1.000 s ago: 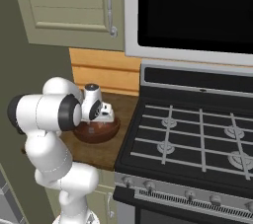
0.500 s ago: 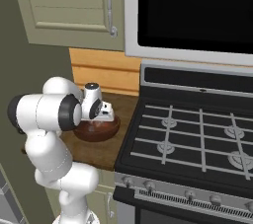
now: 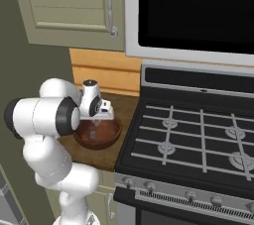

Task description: Grab a lemon wedge from the fridge and one ice cube from the ice bowl, and put them in the glass of lemonade.

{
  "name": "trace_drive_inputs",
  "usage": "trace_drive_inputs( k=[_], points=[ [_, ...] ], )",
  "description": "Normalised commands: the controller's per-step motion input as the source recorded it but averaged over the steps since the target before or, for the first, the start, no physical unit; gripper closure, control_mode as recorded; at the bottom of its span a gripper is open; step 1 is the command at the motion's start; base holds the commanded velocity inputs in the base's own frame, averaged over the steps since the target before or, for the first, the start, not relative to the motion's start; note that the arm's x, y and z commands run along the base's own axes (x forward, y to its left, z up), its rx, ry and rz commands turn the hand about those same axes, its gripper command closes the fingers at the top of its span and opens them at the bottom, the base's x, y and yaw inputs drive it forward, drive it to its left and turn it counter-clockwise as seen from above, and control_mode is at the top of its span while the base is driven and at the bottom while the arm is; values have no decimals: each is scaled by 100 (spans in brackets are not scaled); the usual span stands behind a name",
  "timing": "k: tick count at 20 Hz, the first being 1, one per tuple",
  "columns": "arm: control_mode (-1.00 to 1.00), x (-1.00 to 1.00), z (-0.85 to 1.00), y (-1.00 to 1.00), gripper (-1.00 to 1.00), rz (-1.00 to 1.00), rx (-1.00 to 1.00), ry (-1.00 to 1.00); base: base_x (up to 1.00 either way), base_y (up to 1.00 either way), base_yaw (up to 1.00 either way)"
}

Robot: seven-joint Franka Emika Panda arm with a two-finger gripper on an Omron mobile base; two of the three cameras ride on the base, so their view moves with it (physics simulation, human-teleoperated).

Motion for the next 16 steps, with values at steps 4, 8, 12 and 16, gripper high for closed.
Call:
trace_drive_inputs(
  k=[4, 8, 12, 16],
  points=[
    [-100, -35, 94, 0, 100, 0, -7, -6, 0, 0, 0],
    [-100, -48, 75, 0, 100, 0, -5, -12, 0, 0, 0],
    [-100, -53, 17, 0, 100, 0, 0, -10, 0, 0, 0],
    [-100, -33, 23, 15, 100, 0, 0, -10, 0, 0, 0]
  ],
)
